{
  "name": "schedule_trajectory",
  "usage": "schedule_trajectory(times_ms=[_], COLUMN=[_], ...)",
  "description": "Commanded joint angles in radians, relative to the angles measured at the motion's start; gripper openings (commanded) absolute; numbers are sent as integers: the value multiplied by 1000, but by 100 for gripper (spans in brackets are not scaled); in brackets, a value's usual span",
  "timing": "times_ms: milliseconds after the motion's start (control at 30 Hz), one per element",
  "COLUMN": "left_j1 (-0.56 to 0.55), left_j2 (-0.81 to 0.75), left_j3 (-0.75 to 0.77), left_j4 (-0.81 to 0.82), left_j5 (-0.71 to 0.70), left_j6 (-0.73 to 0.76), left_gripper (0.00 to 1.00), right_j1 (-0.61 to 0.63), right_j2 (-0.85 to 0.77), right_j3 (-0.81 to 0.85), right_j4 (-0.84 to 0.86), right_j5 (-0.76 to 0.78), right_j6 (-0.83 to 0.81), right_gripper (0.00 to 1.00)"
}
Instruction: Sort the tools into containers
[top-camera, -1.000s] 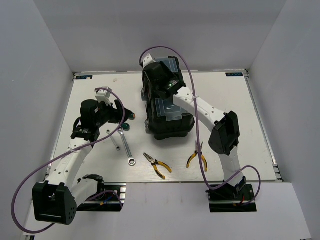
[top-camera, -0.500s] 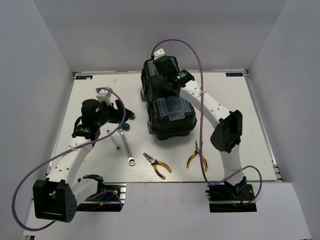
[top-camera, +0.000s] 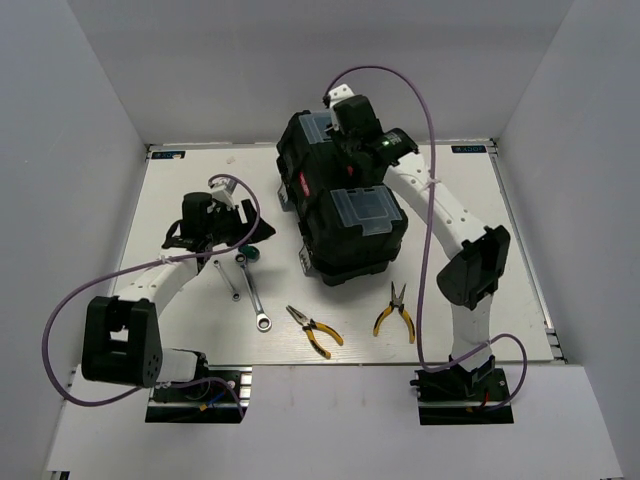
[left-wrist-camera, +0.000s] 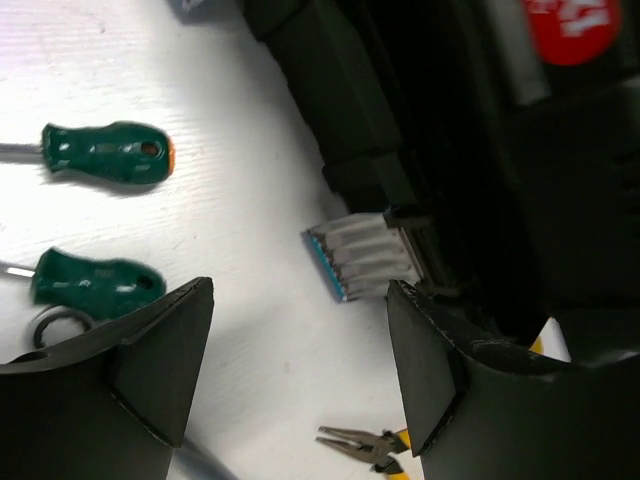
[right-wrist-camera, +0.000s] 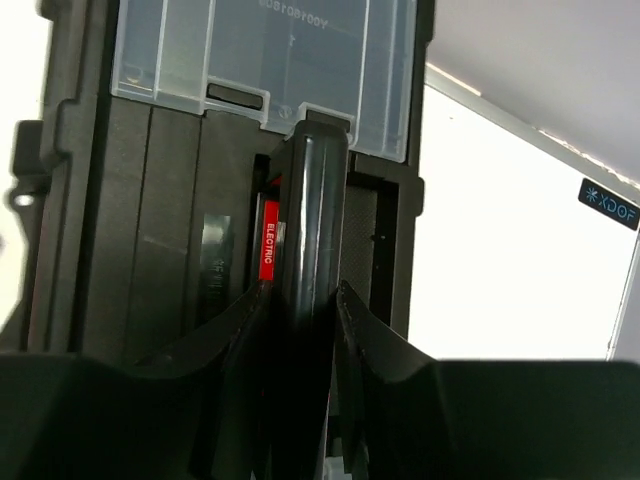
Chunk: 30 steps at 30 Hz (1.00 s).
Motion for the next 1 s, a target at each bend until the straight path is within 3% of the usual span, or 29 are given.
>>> schedule_trajectory(times_ms=[0,367,700,967], left_j1=[-1,-41,-160,-231], left_j2=[20,163,324,421], left_j3=[59,115,311,356], left_j4=[103,220,154,120], left_j5=[69,113,52,-19], left_j6=[-75,-203,-165,-128], left_gripper=[80,80,81,81], right_j1=[-61,-182,-331,-395], right_j2=[-191,-209,-242,-281], right_j3=[81,141,70,-8], right_j4=[117,84,68,90], right_j5=[-44,-143,-381,-546], right_j6=[8,104,221,293], right_gripper=[0,0,0,0])
